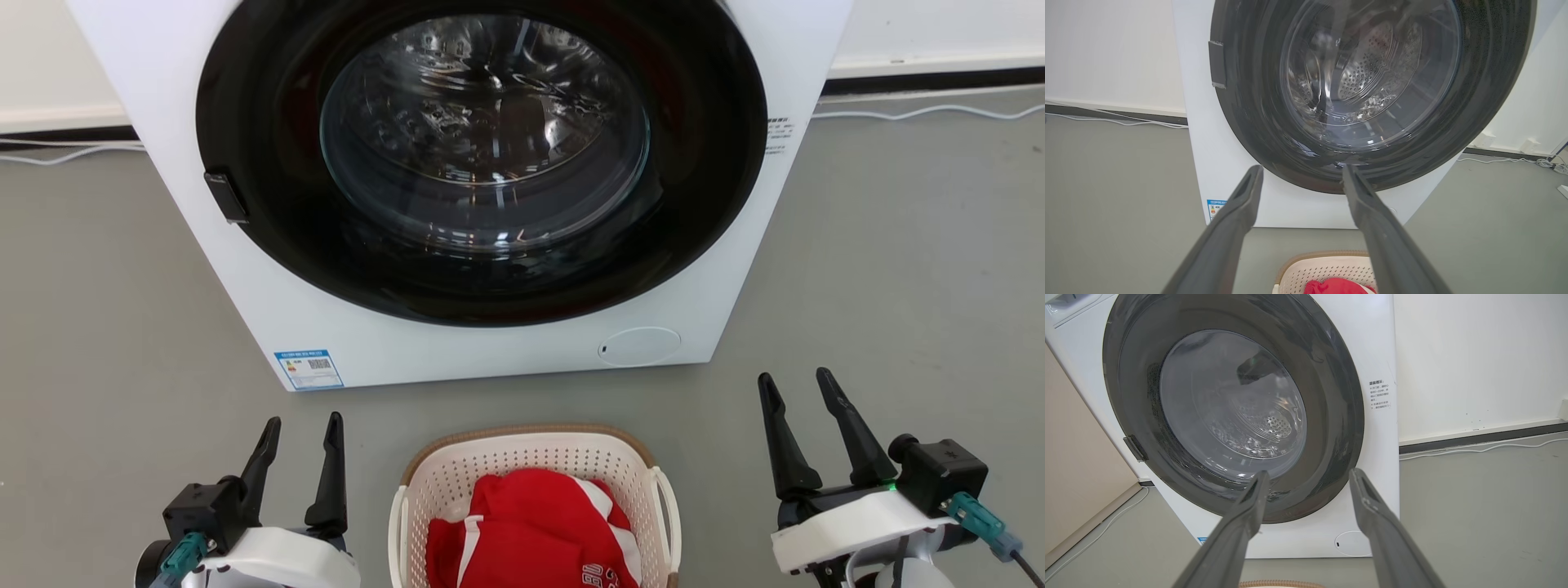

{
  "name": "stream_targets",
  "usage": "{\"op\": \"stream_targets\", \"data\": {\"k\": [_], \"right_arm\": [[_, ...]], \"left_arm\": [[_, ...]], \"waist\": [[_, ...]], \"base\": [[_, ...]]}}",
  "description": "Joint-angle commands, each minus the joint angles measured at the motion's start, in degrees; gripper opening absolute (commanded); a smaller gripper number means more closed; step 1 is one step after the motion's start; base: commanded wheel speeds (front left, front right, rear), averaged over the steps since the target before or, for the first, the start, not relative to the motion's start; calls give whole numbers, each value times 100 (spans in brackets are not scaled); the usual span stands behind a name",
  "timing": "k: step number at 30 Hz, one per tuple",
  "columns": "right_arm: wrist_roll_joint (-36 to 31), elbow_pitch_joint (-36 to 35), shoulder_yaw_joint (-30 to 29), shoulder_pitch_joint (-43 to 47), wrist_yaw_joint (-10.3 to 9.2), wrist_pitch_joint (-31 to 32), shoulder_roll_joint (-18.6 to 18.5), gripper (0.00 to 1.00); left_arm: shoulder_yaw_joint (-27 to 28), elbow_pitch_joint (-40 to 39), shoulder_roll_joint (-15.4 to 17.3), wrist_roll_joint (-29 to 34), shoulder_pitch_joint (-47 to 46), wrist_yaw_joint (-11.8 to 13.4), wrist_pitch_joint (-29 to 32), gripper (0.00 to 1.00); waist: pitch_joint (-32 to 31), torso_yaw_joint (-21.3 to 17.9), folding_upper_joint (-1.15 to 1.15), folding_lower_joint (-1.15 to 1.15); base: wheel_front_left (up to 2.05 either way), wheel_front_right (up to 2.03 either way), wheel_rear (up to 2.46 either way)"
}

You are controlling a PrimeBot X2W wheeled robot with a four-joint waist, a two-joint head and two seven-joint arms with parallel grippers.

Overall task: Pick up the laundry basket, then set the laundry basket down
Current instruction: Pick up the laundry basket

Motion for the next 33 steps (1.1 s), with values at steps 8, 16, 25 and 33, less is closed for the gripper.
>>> {"op": "stream_targets", "data": {"k": [8,16,25,33], "right_arm": [[-72,-87,57,-335,41,-79,70,100],[-75,125,147,-600,41,-79,134,100],[-133,480,83,-871,41,-79,192,100],[-163,1000,55,-1110,41,-79,226,100]], "left_arm": [[174,-64,50,-16,-427,-39,-36,100],[160,284,50,88,-754,-129,-36,100],[84,824,96,199,-1179,-210,-36,100],[94,1435,136,193,-1554,-233,-36,100]], "waist": [[415,15,0,0],[904,19,0,0],[1448,52,0,0],[1845,54,0,0]], "base": [[0,0,0],[0,0,0],[0,0,0],[0,0,0]]}}
